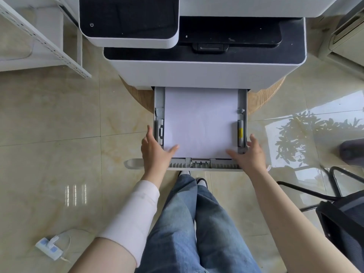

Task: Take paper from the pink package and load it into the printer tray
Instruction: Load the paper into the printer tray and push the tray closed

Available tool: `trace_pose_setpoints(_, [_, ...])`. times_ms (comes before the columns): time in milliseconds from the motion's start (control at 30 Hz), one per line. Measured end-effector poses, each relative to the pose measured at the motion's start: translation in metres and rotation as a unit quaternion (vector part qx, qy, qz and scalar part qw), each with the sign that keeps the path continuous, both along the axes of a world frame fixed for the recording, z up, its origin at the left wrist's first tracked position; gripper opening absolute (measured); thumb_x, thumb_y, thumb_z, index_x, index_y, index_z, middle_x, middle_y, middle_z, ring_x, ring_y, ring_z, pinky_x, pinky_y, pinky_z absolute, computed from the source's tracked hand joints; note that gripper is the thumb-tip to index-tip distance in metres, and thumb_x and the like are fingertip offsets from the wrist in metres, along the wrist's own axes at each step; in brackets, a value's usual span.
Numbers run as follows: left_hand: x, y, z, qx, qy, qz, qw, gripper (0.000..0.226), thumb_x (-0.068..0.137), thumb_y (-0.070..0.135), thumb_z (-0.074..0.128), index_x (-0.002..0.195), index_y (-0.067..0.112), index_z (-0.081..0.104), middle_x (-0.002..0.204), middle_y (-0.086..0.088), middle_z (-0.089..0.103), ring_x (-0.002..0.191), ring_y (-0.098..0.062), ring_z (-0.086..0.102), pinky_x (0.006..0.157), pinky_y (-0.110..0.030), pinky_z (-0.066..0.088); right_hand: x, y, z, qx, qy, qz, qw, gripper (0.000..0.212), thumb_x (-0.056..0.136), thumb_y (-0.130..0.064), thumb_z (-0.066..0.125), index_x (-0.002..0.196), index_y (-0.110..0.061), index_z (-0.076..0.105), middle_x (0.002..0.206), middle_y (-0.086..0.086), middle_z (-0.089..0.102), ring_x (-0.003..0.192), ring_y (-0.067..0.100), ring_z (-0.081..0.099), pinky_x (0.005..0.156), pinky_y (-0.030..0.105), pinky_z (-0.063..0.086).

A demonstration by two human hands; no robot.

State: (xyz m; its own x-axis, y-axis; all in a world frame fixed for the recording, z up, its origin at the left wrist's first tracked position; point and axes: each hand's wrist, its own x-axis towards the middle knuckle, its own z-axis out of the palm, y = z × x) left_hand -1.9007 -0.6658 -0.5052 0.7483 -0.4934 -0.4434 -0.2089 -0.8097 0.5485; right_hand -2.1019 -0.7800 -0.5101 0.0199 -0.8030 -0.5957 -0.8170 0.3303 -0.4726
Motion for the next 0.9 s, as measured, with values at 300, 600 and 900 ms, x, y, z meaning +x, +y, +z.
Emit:
trace_pose_setpoints(300, [0.023,0.0,-0.005,-0.09,-0.109,-0.008,0.99,0.023,0.083,0.011,0.065,0.105,0.007,0.068,0.102,-0.015,0.063,0.08,-0.022,0.06,0.075,-0.012,0.036,0.013,-0.013,0.007,-0.162,-0.041,-0.03,0.985,0.025,0.085,-0.012,0.061,0.109,-0.008,0.066,0.106,0.012,0.069,0.087,0.019,0.06,0.08,0.014,0.039])
trace_pose_setpoints(600, [0.011,-0.006,-0.012,-0.111,-0.116,0.023,0.987,0.014,0.079,0.007,0.067,0.092,0.008,0.071,0.086,-0.012,0.07,0.072,-0.022,0.06,0.069,-0.02,0.04,0.02,-0.013,0.001,-0.158,-0.036,-0.097,0.982,0.027,0.087,-0.015,0.058,0.111,-0.012,0.068,0.107,0.011,0.072,0.099,0.021,0.063,0.078,0.01,0.037])
trace_pose_setpoints(900, [0.011,-0.002,-0.015,-0.138,-0.104,0.024,0.985,0.017,0.079,0.008,0.067,0.096,0.007,0.071,0.09,-0.013,0.07,0.08,-0.026,0.064,0.077,-0.026,0.046,0.013,-0.012,0.004,-0.16,-0.044,-0.052,0.985,0.024,0.085,-0.014,0.058,0.106,-0.013,0.07,0.106,0.011,0.072,0.099,0.022,0.063,0.077,0.016,0.042])
